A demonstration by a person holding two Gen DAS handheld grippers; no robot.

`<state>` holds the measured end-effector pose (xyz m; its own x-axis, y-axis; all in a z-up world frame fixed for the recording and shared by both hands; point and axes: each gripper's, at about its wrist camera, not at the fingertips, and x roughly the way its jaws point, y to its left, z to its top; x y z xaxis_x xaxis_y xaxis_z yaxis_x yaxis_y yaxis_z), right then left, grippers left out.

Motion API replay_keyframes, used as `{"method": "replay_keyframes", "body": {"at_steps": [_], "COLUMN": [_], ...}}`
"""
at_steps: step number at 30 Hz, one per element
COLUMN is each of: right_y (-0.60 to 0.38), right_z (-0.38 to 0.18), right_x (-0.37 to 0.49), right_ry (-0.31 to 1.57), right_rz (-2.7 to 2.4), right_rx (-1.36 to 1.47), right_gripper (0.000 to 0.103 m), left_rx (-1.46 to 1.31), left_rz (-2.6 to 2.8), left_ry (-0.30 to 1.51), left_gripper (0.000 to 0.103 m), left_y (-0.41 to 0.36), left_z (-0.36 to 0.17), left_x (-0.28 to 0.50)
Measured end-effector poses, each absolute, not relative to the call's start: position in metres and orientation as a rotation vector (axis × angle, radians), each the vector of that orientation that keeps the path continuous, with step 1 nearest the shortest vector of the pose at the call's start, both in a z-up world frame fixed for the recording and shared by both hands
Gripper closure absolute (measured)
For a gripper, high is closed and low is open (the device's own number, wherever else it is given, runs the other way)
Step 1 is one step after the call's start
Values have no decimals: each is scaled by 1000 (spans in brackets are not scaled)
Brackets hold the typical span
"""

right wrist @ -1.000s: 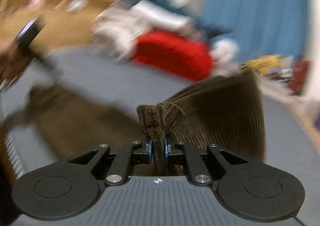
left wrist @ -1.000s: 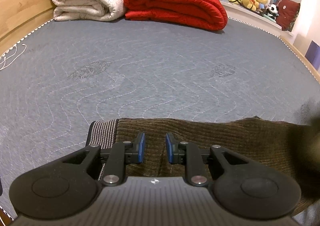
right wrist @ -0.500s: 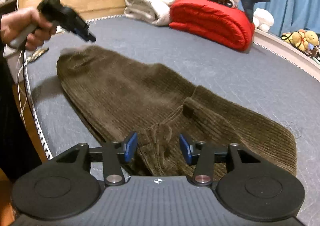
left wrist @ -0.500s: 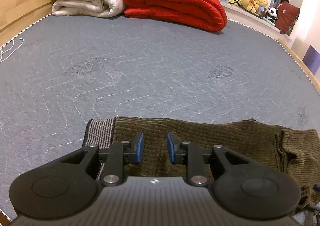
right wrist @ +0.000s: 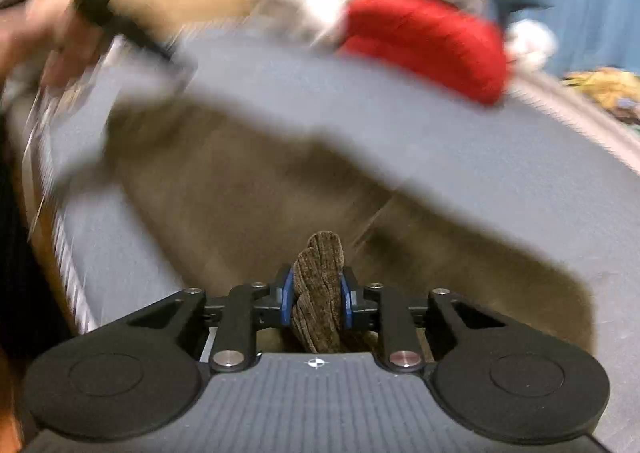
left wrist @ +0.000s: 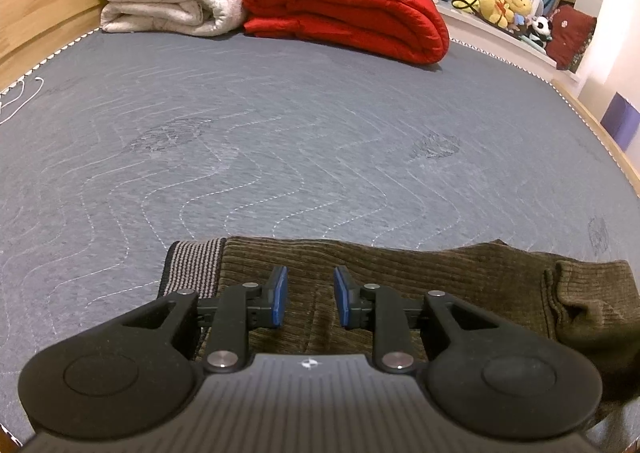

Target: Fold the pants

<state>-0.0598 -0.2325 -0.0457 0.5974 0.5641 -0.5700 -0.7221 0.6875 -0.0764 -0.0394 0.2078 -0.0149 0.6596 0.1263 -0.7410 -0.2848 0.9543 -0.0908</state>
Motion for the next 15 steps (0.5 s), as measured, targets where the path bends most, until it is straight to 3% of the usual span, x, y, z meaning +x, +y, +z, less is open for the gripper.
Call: {"method": "replay_keyframes", "body": {"at_steps": [4,8,12,15], "right_y": [-265,-231,-203,-211], "right_z": [1,-34,-87,-73], "right_x": [-59,-83,-87,-85], "right_ry": [336,420,607,608], "right_rz": [693,868,880,925], "right_rx": [-120,-313,-538,-459], "right_gripper": [79,78,70,67], "left_rx": [-201,-209,-211,-207], "left_rz": [235,237,216,204], "left_ry": [822,831,816,814], "left_gripper": [75,75,74,70], "left_y": [210,210,205,203], "left_z": [-16,-18,-13,-13], "left_x": [-40,-38,-39,-40]}}
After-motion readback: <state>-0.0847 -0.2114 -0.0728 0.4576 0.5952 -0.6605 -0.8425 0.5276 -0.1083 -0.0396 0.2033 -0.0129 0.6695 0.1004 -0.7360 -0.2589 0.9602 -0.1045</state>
